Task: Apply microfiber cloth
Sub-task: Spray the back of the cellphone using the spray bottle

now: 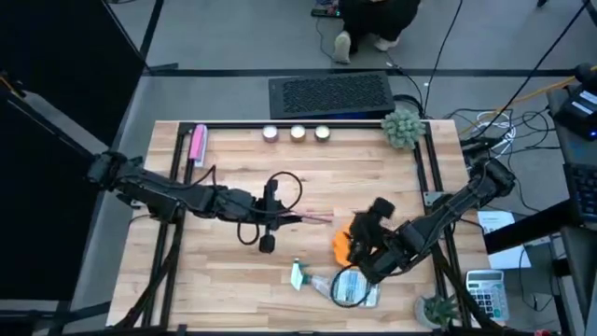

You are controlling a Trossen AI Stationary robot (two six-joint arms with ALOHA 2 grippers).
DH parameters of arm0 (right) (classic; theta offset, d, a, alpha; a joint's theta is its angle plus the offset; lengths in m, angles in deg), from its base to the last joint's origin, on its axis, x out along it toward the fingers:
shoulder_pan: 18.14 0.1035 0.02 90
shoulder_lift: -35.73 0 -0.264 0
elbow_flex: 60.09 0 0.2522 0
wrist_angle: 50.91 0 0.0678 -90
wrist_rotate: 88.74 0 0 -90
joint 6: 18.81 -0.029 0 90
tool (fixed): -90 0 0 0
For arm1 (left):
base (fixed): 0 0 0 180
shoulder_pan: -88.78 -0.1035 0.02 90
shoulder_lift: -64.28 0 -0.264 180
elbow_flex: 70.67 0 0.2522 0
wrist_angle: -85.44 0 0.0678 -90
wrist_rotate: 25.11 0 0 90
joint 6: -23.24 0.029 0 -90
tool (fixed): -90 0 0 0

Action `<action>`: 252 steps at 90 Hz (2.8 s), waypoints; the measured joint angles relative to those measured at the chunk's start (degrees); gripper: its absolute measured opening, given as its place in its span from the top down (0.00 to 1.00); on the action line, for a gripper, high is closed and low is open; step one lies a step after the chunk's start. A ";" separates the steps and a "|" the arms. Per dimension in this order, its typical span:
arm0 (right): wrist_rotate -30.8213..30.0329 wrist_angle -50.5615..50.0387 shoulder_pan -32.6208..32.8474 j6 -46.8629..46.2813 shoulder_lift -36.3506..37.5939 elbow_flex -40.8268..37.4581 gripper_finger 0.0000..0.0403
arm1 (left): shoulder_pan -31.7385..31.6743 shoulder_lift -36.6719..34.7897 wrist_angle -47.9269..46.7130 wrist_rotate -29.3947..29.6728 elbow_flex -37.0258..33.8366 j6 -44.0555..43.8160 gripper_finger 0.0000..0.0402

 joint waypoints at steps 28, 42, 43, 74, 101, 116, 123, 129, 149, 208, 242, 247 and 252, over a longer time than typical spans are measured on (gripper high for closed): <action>7.18 22.56 -6.74 27.43 0.00 0.00 0.28 | 0.08 0.00 -0.55 -0.70 0.00 3.23 0.98; 14.67 23.44 -10.99 27.57 -1.93 0.00 0.44 | 0.11 0.00 0.61 -2.33 -0.02 4.89 0.98; 15.01 23.59 -11.17 27.69 -2.12 0.00 0.46 | 0.11 0.00 0.59 -2.48 -0.02 4.90 0.98; 15.51 23.13 -9.64 31.55 -3.06 0.09 0.96 | -0.45 -0.88 -1.35 -3.21 -0.02 4.76 0.90; 13.92 9.16 -3.99 27.08 -2.51 -0.04 0.98 | -1.20 -11.81 -11.78 -6.04 -0.02 -8.05 0.55; 4.08 8.66 -0.27 37.63 -3.99 -0.04 0.98 | -4.26 -15.96 -19.40 -10.49 0.02 -23.83 0.45; -1.99 12.00 0.43 45.17 -5.20 -0.04 0.98 | -5.82 -15.14 -21.21 -15.42 0.02 -29.46 0.45; -6.70 16.35 0.46 52.61 -6.51 -0.02 0.98 | -6.70 -13.25 -19.91 -18.99 -0.02 -33.17 0.46; -15.13 34.39 -0.87 80.44 -11.42 -0.02 0.98 | -8.16 -4.08 -7.60 -31.87 -0.07 -43.03 0.50; -23.07 50.09 0.54 109.51 -13.53 -0.11 0.98 | -9.80 0.71 4.12 -43.48 0.11 -52.66 0.53; -24.30 50.29 1.76 107.30 -13.11 0.09 0.98 | -13.29 -3.51 -2.65 -41.87 -0.09 -50.48 0.53; -24.22 50.19 1.35 107.44 -13.11 0.09 0.98 | -12.93 -2.44 -3.49 -41.78 -0.10 -50.11 0.53; -23.92 50.10 0.84 108.13 -13.14 0.09 0.98 | -12.13 -1.33 -3.17 -42.03 -0.11 -50.51 0.53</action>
